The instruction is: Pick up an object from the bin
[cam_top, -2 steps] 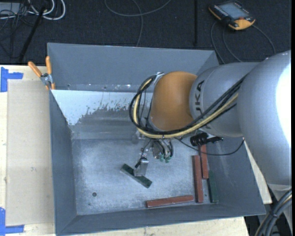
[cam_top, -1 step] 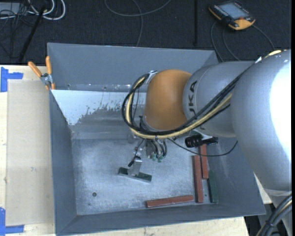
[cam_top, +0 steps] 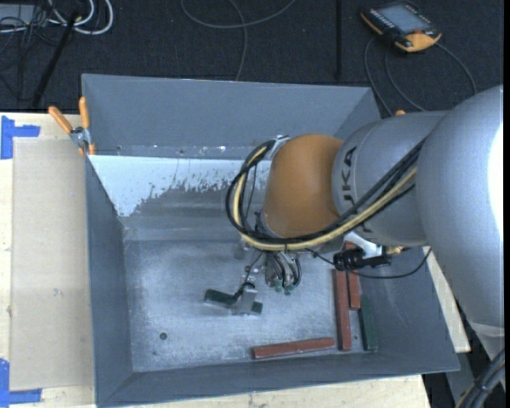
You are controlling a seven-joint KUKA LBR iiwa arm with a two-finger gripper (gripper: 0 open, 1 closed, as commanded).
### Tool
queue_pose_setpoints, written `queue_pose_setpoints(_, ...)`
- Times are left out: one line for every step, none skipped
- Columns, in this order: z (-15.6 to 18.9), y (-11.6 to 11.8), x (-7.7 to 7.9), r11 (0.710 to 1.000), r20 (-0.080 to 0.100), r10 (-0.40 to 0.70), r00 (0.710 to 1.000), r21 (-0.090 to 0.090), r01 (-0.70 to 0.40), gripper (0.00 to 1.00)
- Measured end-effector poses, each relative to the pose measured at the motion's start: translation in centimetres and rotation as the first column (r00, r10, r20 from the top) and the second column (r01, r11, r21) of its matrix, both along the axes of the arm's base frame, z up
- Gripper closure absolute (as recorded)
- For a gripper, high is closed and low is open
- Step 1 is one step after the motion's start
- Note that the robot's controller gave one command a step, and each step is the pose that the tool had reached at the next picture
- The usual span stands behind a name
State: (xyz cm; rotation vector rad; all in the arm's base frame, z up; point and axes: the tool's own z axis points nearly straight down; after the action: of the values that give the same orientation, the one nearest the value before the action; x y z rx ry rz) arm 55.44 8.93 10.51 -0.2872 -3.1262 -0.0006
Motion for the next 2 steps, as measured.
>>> queue_pose_setpoints(-3.3,0.3,-0.8,0.997,0.0,-0.083,0.997,0.0,0.083,0.0)
queue_pose_setpoints(-3.6,2.6,-1.8,0.96,0.0,-0.281,0.96,-0.001,0.281,1.0)
